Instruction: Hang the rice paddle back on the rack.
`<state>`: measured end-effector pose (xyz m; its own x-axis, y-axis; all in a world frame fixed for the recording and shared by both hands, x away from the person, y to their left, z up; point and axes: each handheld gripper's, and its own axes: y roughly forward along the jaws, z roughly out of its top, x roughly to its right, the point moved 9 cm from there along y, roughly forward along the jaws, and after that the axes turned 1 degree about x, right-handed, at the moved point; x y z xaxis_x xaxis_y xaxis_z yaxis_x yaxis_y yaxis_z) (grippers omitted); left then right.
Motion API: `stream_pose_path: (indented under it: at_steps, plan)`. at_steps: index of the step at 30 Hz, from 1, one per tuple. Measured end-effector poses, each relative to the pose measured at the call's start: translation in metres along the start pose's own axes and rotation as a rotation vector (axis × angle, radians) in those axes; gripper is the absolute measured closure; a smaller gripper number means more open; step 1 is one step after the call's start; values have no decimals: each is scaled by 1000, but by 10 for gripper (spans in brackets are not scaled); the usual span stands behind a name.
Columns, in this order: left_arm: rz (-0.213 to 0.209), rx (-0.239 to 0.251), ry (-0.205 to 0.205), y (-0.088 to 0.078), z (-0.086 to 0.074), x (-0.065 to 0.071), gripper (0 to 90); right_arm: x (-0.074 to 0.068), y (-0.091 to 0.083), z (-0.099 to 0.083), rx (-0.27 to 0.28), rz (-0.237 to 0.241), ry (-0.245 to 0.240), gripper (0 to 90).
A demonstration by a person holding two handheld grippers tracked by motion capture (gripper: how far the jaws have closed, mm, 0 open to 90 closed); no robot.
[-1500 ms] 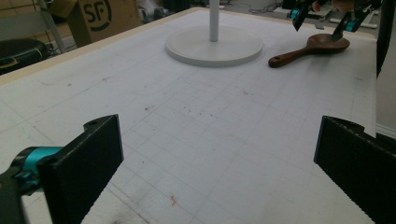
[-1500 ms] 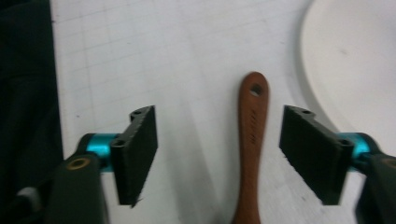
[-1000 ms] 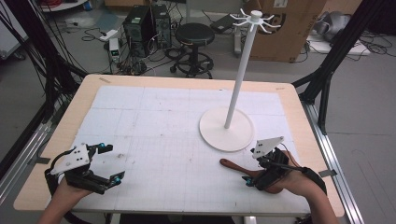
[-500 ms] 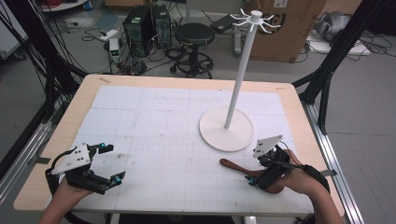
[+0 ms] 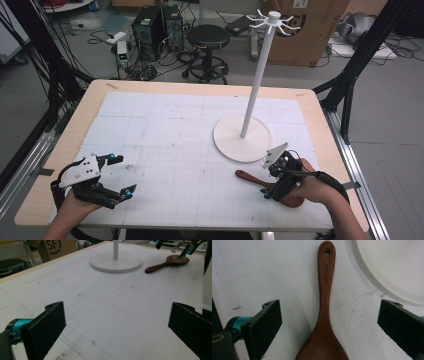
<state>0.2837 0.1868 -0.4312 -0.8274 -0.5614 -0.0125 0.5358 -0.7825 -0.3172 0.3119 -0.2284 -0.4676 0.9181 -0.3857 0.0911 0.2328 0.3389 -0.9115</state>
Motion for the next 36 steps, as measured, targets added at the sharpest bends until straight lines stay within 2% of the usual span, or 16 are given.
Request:
stream_pose_path:
  at_steps: [5, 7, 9, 10, 19, 20, 23, 26, 28, 29, 30, 31, 32, 33, 34, 36]
  plan:
    - [-1, -7, 6, 1, 0, 1, 19, 1, 6, -5, -68, 1, 2, 56]
    - [-1, -6, 5, 2, 0, 1, 19, 0, 7, -5, -78, 2, 1, 61]
    - [1, -4, 3, 2, 0, 0, 19, 0, 9, -5, -95, 5, 0, 77]
    - [-1, -6, 3, 2, -1, 0, 19, -1, 11, -5, -116, 15, -4, 126]
    - [-3, -3, 6, 2, 0, 0, 19, 0, 20, -3, -179, 11, -9, 176]
    - [-3, -4, 6, 1, 0, 0, 19, 0, 22, -3, -207, 10, -12, 223]
    - [-3, -4, 9, 1, 0, 1, 19, -1, 23, -3, -233, 17, -10, 258]
    - [-3, -5, 10, 1, 0, 1, 19, -1, 24, -2, -239, 23, -13, 294]
    - [-2, -4, 9, 1, 0, 1, 19, 0, 24, -2, -256, 30, -22, 373]
    - [-2, -3, 9, 1, 0, 1, 19, -1, 25, -1, -257, 36, -4, 404]
    - [-1, -3, 10, 1, 0, 1, 19, -1, 26, -1, -259, 46, -9, 428]
    - [-1, -3, 10, 1, 0, 1, 19, 2, 26, -2, -269, 42, -34, 446]
    - [-1, -3, 10, 1, 0, 1, 19, 2, 26, -2, -269, 42, -34, 446]
    - [-1, -3, 10, 1, 0, 1, 19, -1, 26, -1, -268, 48, -3, 471]
    - [-1, -3, 10, 1, 0, 1, 19, 0, 27, -1, -273, 55, -2, 514]
    - [-1, -4, 10, 1, 0, 1, 19, 0, 28, -1, -273, 60, -11, 531]
